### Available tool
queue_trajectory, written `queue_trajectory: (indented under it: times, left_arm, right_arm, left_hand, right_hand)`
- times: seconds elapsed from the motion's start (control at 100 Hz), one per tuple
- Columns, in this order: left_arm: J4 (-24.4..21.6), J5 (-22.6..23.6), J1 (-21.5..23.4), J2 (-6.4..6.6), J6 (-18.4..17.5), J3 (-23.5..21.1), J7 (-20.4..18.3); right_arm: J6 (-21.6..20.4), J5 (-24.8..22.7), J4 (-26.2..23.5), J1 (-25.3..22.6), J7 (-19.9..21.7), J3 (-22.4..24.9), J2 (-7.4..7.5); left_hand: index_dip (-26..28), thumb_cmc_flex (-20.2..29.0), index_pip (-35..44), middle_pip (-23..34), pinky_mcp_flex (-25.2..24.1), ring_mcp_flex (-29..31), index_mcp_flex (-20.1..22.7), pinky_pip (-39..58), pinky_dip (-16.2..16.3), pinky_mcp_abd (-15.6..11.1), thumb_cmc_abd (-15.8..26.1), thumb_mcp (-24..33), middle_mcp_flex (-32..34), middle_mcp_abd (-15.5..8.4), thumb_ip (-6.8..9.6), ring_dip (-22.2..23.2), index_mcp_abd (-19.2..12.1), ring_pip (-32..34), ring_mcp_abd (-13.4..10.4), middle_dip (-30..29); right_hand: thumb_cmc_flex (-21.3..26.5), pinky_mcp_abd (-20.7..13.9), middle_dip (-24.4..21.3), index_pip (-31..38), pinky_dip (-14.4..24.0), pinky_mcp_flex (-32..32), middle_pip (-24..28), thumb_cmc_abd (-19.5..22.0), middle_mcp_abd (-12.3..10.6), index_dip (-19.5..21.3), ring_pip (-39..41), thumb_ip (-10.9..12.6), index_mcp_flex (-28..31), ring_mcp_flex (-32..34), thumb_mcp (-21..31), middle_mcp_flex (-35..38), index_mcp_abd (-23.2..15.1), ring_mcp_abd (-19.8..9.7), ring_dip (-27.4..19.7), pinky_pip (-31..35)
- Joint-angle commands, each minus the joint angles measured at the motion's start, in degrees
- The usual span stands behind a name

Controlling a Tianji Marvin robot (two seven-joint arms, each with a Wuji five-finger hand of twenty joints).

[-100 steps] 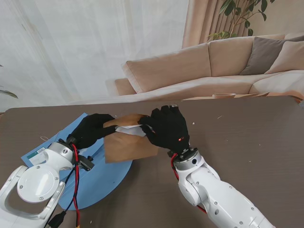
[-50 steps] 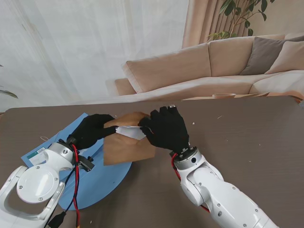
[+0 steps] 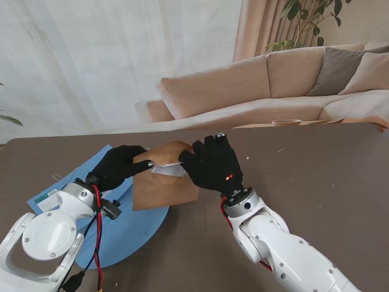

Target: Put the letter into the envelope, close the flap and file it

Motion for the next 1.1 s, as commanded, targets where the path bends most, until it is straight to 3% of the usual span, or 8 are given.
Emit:
queue_trajectory:
  times: [0.0, 0.55, 0.69, 0.72, 0.8, 0.88, 1.09]
  left_arm:
    - [-0.7, -0.2, 0.3, -0.38, 0.2, 0.1, -0.7]
    - [-0.9, -0.7, -0.1, -0.47, 0.7, 0.7, -0.5]
    - [-0.8, -0.7, -0.2, -0.46, 0.7, 0.9, -0.5]
    - [-0.8, -0.7, -0.3, -0.45, 0.8, 1.0, -0.5]
    - [-0.8, -0.7, -0.3, -0.46, 0.8, 1.2, -0.5]
    - [-0.8, -0.6, -0.3, -0.47, 0.9, 1.3, -0.4]
    - [-0.7, -0.4, -0.2, -0.53, 0.9, 1.2, -0.1]
  right_arm:
    - [0.1, -0.5, -0.8, -0.1, 1.7, 0.0, 0.29]
    - [-0.8, -1.9, -0.5, 1.3, 4.9, -1.7, 0.93]
    - [-1.3, -2.1, -0.8, 1.5, 6.1, -1.9, 1.07]
    - [-1.4, -2.0, -0.7, 1.6, 6.2, -2.0, 1.06]
    - [-1.5, -1.8, -0.4, 1.8, 5.7, -2.2, 0.97]
    - [-1.4, -1.5, -0.4, 1.8, 5.5, -2.2, 0.89]
    - [-3.0, 1.5, -0.4, 0.8, 4.1, -1.3, 0.14]
  left_hand:
    - [0.9, 3.5, 1.2, 1.8, -0.4, -0.6, -1.2, 1.6, 1.4, -0.4, 2.7, -0.4, -0.9, -1.7, 1.07, 1.6, 0.7, 1.1, -0.2, 0.9]
    - [1.1, 3.5, 1.1, 1.6, -0.6, -0.9, -1.4, 1.3, 1.5, -0.5, 2.9, -0.3, -1.1, -1.9, 0.98, 1.7, 0.6, 0.8, -0.1, 1.1]
    - [1.1, 3.5, 1.1, 1.6, -0.6, -0.9, -1.4, 1.3, 1.6, -0.5, 2.9, -0.3, -1.2, -1.9, 0.97, 1.7, 0.5, 0.7, -0.1, 1.2]
    - [1.2, 3.5, 1.1, 1.6, -0.6, -0.9, -1.4, 1.2, 1.6, -0.5, 2.9, -0.3, -1.1, -1.9, 0.97, 1.7, 0.5, 0.7, -0.2, 1.2]
    - [1.2, 3.5, 1.1, 1.6, -0.6, -0.9, -1.4, 1.2, 1.6, -0.6, 3.0, -0.3, -1.1, -1.9, 0.96, 1.7, 0.5, 0.7, -0.2, 1.2]
    - [1.2, 3.5, 1.1, 1.5, -0.7, -1.0, -1.4, 1.2, 1.6, -0.5, 2.9, -0.4, -1.2, -1.9, 0.95, 1.7, 0.5, 0.7, -0.1, 1.3]
    - [1.2, 3.5, 1.1, 1.5, -0.6, -0.9, -1.4, 1.1, 1.7, -0.5, 2.9, -0.3, -1.1, -1.9, 0.97, 1.8, 0.5, 0.7, -0.2, 1.3]
  right_hand:
    - [2.1, -1.3, 0.7, 1.0, 1.3, -0.5, -0.4, 2.2, -0.7, 1.7, -0.1, -0.4, 0.7, -0.7, 0.7, -0.2, -5.7, -1.1, 0.9, 1.9]
    - [1.8, -1.6, 1.1, 0.2, 1.2, -0.9, -0.7, 1.7, -1.3, 1.4, -0.5, 0.5, 1.1, -1.0, 1.1, -0.5, -4.8, -1.3, 1.0, 1.6]
    - [1.9, -1.5, 1.3, -0.4, 1.2, -1.0, -0.8, 1.1, -1.3, -0.6, -0.5, 1.3, 1.3, -1.1, 1.8, -0.4, -2.0, -1.3, 1.0, 1.5]
    - [1.9, -1.5, 1.6, 0.7, 1.2, -1.0, -0.9, 0.2, -1.3, -3.9, -0.6, 1.8, 0.9, -0.9, 2.4, -0.2, -0.4, -1.4, 1.1, 1.5]
    - [0.3, -1.3, 1.9, 0.3, 1.2, -0.9, -1.0, -4.8, -1.6, -7.8, -0.7, 1.8, -1.7, -0.7, 4.6, -0.2, 3.7, -1.4, 1.1, 1.6]
    - [-1.3, -1.8, 1.6, -0.2, 1.1, -1.0, -1.4, -8.3, -1.8, -8.4, -1.2, 1.8, -4.4, -1.0, 5.9, -1.1, 6.3, -1.7, 0.9, 1.4]
    - [-2.4, -1.7, -1.8, -0.4, 0.9, -0.8, -5.5, -13.1, -1.6, -7.1, -2.9, 2.0, -6.0, -0.8, 9.0, -1.3, 7.8, -1.6, 0.1, 1.5]
